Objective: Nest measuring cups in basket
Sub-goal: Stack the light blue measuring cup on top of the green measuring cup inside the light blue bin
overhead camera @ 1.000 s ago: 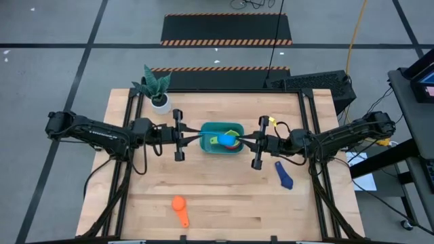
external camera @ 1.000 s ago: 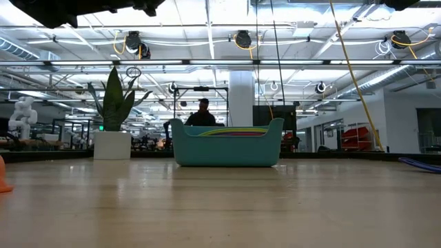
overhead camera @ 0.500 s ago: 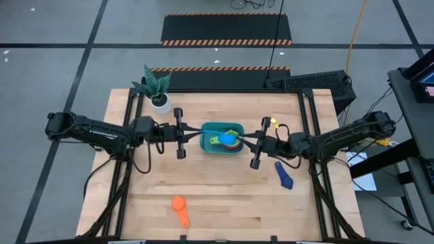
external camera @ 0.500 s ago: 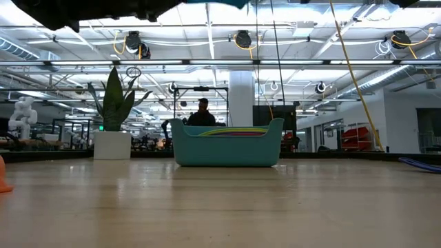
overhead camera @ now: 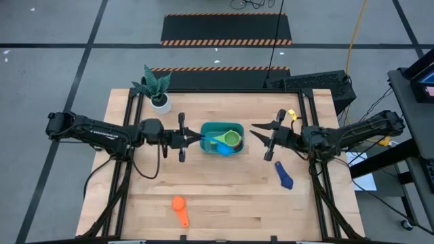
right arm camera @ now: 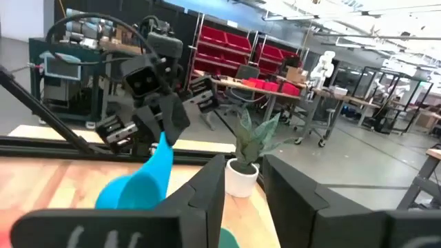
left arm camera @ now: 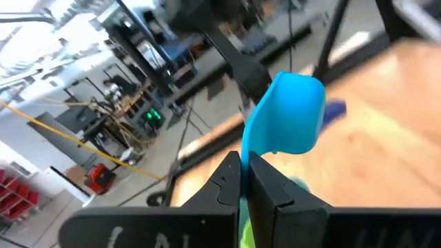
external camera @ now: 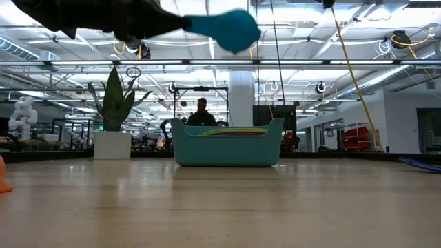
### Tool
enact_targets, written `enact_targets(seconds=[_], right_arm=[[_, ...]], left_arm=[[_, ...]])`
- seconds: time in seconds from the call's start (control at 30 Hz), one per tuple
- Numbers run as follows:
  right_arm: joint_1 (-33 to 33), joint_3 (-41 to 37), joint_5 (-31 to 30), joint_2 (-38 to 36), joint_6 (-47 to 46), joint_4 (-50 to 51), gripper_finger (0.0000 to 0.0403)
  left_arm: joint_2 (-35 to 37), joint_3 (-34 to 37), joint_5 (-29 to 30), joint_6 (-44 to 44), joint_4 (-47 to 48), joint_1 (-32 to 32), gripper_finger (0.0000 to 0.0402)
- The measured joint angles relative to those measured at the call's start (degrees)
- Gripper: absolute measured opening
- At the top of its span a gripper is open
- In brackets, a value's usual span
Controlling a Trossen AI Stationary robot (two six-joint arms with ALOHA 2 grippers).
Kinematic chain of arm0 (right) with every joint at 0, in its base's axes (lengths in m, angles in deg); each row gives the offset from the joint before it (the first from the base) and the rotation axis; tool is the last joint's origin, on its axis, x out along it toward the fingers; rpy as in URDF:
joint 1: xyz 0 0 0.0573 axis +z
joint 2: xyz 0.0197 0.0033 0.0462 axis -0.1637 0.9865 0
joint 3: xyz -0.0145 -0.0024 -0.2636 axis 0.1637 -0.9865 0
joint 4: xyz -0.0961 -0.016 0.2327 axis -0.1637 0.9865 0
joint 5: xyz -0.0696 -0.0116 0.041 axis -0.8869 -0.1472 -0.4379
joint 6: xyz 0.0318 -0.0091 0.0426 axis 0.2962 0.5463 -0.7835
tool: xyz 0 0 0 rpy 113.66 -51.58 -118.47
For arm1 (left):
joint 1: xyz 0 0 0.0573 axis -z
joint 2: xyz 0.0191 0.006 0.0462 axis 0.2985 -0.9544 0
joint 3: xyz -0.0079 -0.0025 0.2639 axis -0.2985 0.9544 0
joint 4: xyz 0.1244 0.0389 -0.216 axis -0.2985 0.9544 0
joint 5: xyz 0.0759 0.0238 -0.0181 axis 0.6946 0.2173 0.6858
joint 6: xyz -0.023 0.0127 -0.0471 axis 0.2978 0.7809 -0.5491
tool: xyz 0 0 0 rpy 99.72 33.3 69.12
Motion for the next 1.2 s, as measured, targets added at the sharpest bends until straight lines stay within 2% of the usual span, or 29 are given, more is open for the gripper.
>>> enact_targets(seconds=[0.27,0.53,0.73,0.83,1.07,1.2], right_arm=[[0.00,0.00,0.02,-1.56,3.10,1.46,0.0091],[-0.13,-0.02,0.00,-1.60,6.29,1.51,0.0091],[-0.13,-0.02,0.00,-1.60,7.52,1.49,0.0091],[-0.13,-0.02,0.00,-1.60,7.53,1.49,0.0091],[-0.13,-0.02,0.02,-1.60,7.33,1.49,0.0091],[-0.13,-0.02,0.02,-1.58,7.28,1.47,0.0091]], left_arm=[[-8.42,0.04,7.20,9.78,-3.25,-0.10,0.0006],[-18.16,0.04,8.62,19.15,-12.35,-1.46,0.0006],[-20.05,0.04,10.37,21.11,-14.77,-3.32,0.0016],[-20.03,0.04,10.23,21.54,-15.09,-3.76,0.0008],[-20.76,0.02,6.64,21.76,-15.00,-5.13,0.0019],[-21.09,0.01,6.15,21.90,-14.98,-5.56,0.0008]])
